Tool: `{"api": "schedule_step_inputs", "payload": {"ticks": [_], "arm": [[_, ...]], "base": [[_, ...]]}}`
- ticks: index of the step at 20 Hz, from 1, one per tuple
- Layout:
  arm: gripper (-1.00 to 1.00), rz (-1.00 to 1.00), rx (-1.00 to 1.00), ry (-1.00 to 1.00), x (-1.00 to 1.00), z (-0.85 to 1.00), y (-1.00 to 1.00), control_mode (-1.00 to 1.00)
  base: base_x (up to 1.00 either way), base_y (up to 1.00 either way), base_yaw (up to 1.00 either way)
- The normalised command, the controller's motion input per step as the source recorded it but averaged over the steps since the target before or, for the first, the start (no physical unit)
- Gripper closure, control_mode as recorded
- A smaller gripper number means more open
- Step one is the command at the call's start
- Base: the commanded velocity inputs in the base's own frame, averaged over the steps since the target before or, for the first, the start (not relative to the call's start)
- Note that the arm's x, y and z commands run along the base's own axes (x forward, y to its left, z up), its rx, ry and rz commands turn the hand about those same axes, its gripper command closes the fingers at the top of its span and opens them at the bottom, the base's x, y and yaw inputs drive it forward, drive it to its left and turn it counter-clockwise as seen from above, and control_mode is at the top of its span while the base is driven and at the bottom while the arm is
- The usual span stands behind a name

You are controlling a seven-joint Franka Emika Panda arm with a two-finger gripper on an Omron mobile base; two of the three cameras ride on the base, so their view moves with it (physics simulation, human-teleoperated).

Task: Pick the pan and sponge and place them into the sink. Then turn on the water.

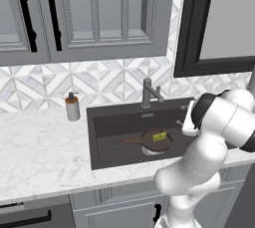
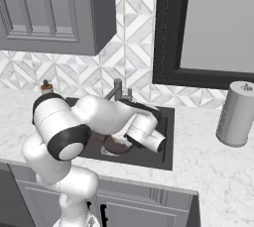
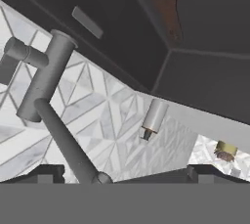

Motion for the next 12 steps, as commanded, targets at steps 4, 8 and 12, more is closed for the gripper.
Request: {"api": "schedule_step_inputs", "payload": {"ticks": [4, 8, 12], "arm": [[-1.00, -0.10, 0.10, -0.05, 0.12, 0.18, 0.00, -1.00], [-1.00, -0.18, 0.09, -0.05, 0.16, 0.24, 0.00, -1.00], [-1.00, -0.17, 0.05, -0.02, 0.20, 0.21, 0.01, -1.00]], "base": [[0.00, 0.00, 0.00], [0.00, 0.00, 0.00], [0.00, 0.00, 0.00]]}}
